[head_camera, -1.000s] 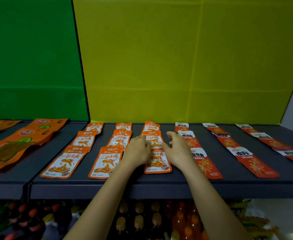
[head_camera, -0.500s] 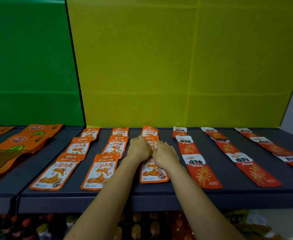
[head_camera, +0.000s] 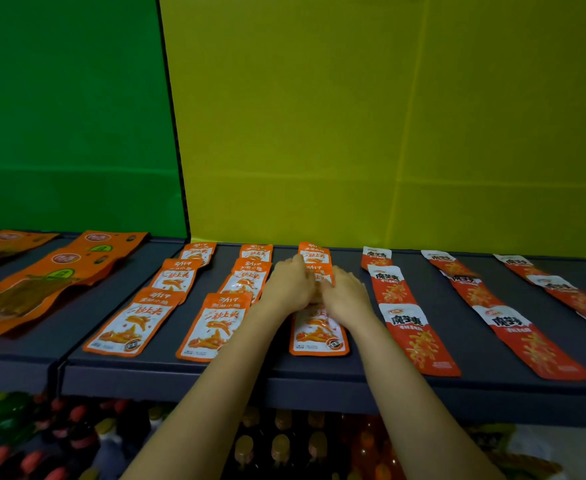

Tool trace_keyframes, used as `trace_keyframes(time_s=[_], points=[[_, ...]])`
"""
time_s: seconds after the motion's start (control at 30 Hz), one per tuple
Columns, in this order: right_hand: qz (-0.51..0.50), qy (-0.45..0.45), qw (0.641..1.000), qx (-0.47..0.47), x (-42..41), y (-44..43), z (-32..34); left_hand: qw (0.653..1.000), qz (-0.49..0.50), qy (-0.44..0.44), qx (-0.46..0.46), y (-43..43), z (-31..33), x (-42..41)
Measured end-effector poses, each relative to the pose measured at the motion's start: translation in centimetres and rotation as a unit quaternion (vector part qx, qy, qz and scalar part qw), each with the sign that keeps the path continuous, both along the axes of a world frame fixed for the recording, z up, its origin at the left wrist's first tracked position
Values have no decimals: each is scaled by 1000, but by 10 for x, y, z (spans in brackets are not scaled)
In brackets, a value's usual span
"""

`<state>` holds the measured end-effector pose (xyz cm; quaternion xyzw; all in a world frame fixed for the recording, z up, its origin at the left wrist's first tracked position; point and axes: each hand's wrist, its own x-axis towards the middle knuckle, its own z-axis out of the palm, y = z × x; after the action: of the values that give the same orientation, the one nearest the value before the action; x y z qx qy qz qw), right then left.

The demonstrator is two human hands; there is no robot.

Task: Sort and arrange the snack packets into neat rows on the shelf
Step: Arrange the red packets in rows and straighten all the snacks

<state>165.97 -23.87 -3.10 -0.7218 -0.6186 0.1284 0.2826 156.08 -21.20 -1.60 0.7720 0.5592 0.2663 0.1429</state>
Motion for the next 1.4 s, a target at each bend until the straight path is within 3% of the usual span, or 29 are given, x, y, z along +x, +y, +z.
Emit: trace_keyframes(time_s=[0.23,0.5,0.83,1.4], points=[[60,50,990,121,-29,-33,34,994,13,-60,85,-35,15,-90],[89,-3,996,14,-103,-34,25,1000,11,13,-12,-40,-8,-142],[12,-34,999,0,-124,-37,-1,998,-53,40,20,-34,-24,-150],[23,-21,999,-14,-123,-38,2,997,-55,48,29,-36,-24,-145]])
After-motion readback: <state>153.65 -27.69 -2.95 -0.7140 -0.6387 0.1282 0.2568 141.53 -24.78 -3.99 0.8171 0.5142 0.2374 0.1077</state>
